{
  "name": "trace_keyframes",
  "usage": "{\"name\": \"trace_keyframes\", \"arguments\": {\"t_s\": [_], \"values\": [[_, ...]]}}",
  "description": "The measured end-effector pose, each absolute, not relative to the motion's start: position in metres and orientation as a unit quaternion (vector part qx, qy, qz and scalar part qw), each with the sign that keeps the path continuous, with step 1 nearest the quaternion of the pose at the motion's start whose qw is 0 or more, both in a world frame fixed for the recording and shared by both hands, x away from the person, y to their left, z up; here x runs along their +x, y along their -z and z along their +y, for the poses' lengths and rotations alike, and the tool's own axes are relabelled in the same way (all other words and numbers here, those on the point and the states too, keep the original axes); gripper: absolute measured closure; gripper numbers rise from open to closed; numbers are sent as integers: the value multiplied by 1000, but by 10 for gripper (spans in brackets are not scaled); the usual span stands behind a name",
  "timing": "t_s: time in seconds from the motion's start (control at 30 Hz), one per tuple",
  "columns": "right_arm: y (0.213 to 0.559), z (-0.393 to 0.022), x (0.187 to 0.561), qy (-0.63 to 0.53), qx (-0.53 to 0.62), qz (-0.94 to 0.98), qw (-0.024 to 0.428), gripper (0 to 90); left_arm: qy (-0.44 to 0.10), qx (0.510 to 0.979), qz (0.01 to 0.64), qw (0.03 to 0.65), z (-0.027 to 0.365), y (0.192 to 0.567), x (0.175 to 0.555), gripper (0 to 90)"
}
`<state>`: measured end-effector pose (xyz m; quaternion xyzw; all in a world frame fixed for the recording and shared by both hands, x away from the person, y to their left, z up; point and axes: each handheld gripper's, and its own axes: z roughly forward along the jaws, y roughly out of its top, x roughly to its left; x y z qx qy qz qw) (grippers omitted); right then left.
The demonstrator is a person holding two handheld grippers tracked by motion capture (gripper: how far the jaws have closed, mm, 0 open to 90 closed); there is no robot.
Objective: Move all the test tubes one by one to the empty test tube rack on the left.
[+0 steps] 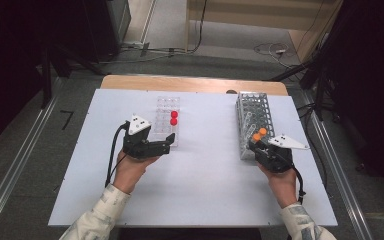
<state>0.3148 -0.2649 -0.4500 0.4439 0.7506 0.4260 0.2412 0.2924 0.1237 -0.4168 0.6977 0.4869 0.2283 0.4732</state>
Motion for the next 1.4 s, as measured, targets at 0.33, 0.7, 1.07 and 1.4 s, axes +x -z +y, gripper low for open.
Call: {"name": "trace_keyframes", "arguments": {"t_s": [0.33, 0.7, 1.07, 1.4], "values": [[426, -267, 304, -453, 433, 734, 262, 716, -229, 696, 487, 475, 123, 417, 292, 126], [405, -268, 291, -473, 419, 725, 273, 722, -228, 696, 485, 477, 122, 415, 291, 126], [406, -252, 286, -483, 398, 740, 248, 721, -226, 698, 481, 480, 119, 414, 289, 127], [417, -225, 285, -476, 375, 764, 222, 721, -223, 701, 476, 482, 116, 412, 287, 128]]}}
